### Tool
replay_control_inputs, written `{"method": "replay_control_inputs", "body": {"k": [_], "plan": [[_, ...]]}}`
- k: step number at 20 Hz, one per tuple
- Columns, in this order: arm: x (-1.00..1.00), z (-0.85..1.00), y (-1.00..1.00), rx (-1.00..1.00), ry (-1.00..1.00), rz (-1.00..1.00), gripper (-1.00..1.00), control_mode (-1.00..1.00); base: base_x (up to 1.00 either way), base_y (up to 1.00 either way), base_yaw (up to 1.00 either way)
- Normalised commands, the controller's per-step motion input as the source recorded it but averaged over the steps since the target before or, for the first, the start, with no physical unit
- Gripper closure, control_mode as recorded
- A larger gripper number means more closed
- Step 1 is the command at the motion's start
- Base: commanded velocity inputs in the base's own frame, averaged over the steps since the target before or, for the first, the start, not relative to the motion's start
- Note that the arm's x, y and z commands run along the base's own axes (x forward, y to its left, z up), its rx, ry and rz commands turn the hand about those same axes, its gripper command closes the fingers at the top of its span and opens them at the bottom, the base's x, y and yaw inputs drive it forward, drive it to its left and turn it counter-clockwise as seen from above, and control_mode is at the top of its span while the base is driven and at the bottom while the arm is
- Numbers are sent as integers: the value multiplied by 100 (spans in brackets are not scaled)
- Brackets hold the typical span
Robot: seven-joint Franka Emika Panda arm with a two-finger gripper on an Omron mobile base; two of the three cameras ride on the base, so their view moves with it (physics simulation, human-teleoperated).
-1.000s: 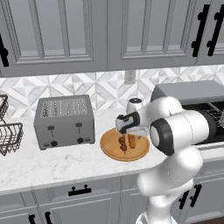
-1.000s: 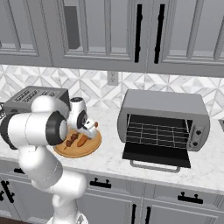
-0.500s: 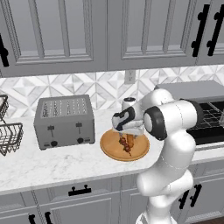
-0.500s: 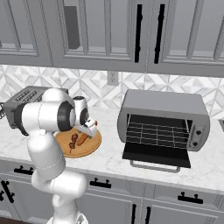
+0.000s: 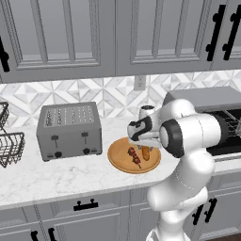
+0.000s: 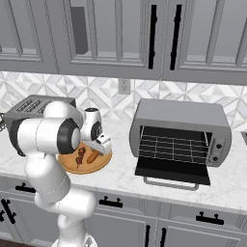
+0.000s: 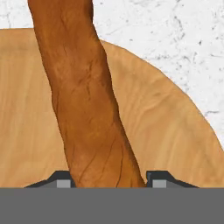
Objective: Pick up the kebab skewer and baguette bread, and place them inside the toaster oven. Close the toaster oven door and start by setting the timer.
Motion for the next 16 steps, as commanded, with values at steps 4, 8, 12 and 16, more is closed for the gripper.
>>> {"method": "replay_control_inputs", "body": {"k": [4,8,12,16], "plan": [[-36,86,-16,14,0,-7,100,-100,0,0,0],[-75,100,-5,19,-3,-15,100,-100,0,0,0],[-46,100,-35,14,-5,-32,100,-100,0,0,0],[-4,92,-83,16,-13,-40,100,-100,0,0,0]]}}
